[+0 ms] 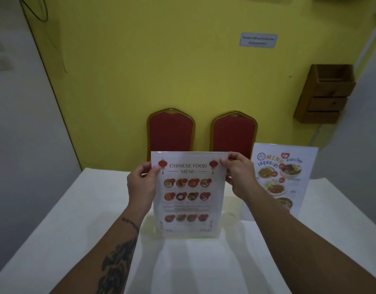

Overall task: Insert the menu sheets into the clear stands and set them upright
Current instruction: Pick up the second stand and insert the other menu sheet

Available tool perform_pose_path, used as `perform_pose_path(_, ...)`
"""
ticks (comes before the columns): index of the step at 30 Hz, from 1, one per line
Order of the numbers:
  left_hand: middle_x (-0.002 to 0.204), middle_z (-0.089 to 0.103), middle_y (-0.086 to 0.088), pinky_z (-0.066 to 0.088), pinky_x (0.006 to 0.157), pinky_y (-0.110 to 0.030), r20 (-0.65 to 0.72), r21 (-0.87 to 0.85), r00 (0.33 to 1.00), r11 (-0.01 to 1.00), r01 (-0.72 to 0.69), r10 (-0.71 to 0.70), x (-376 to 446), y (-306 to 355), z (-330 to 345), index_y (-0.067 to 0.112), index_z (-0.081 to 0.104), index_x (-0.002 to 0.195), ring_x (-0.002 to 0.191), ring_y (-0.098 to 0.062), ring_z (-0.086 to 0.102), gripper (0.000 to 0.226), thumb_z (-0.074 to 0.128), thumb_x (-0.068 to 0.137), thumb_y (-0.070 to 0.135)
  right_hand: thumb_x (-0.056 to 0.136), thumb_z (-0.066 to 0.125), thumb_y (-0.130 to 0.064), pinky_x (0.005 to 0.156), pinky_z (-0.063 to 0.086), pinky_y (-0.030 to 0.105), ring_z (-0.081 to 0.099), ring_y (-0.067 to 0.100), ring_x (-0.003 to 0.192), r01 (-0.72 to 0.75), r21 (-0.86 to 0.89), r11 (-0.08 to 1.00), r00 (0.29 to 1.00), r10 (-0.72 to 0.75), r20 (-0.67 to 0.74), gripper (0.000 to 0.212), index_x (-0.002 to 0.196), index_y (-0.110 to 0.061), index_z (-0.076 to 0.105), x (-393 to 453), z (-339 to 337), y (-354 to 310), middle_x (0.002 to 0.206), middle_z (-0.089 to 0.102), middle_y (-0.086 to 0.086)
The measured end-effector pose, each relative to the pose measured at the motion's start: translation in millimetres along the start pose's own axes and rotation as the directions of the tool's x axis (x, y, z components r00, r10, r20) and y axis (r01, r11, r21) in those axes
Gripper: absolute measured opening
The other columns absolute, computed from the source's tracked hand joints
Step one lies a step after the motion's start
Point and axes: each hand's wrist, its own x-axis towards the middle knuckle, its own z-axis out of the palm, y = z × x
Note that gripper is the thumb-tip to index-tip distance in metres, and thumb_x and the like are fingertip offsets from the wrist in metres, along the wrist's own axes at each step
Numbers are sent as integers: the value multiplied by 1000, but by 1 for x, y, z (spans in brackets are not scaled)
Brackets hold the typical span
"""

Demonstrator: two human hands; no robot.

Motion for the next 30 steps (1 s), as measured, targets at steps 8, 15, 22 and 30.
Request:
perform_pose_path(8, 86, 74, 0, 48, 47, -12, 35, 34, 998, 998, 55, -56, 2, 0, 4, 11, 72, 98, 61, -2, 67, 13, 69, 88, 19, 94, 61, 0, 58, 52, 30, 67, 21, 75, -5, -69, 998, 1000, 4, -6, 9, 96, -9, 61, 10, -6, 10, 88, 70, 8)
perform_pose_path(15, 93, 69, -1, 49, 53, -17, 60, 39, 994, 995, 91, -93, 3, -3, 6, 12, 68, 107, 75, -11, 67, 22, 64, 88, 3, 87, 60, 10, 70, 54, 36, 68, 25, 86, -80, -175, 981, 996, 85, 22, 24, 99, -11, 62, 13, -13, 26, 92, 71, 8)
perform_pose_path(22, 99, 68, -6, 47, 62, -23, 56, 70, 992, 992, 108, -112, -2, -18, 1, 14, 66, 112, 87, -18, 66, 28, 61, 88, 1, 84, 58, 16, 70, 57, 40, 70, 29, 87, -71, -233, 970, 994, 88, 64, 31, 100, -11, 60, 18, -15, 35, 92, 72, 12)
perform_pose_path(30, 100, 68, -4, 50, 66, -26, 58, 121, 988, 983, 134, -142, -5, -28, -3, 16, 64, 110, 91, -18, 65, 27, 63, 87, 2, 84, 63, 13, 78, 59, 44, 72, 31, 95, -97, -217, 971, 986, 124, 115, 33, 108, -9, 60, 22, -22, 51, 101, 74, 15)
